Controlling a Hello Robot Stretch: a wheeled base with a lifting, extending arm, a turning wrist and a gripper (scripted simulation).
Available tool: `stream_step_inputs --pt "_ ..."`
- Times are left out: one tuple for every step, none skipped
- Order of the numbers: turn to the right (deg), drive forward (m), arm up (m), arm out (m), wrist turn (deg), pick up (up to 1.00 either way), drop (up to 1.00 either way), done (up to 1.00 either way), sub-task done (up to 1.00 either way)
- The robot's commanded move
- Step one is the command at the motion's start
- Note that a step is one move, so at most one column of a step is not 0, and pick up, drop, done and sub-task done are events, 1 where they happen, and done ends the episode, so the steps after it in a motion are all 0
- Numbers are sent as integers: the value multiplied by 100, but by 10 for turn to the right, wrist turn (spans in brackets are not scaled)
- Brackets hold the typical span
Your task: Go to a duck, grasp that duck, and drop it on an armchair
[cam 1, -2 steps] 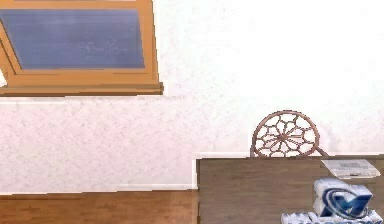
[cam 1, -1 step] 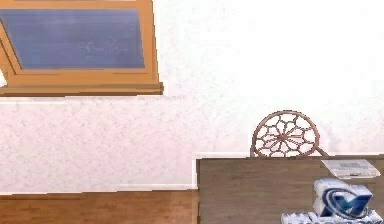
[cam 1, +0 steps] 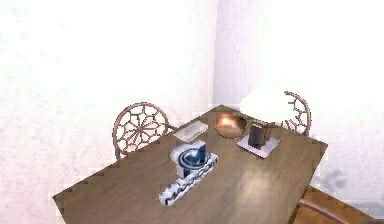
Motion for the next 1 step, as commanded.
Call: stream_step_inputs --pt "120 0 0 0 0 0 0 0 0"
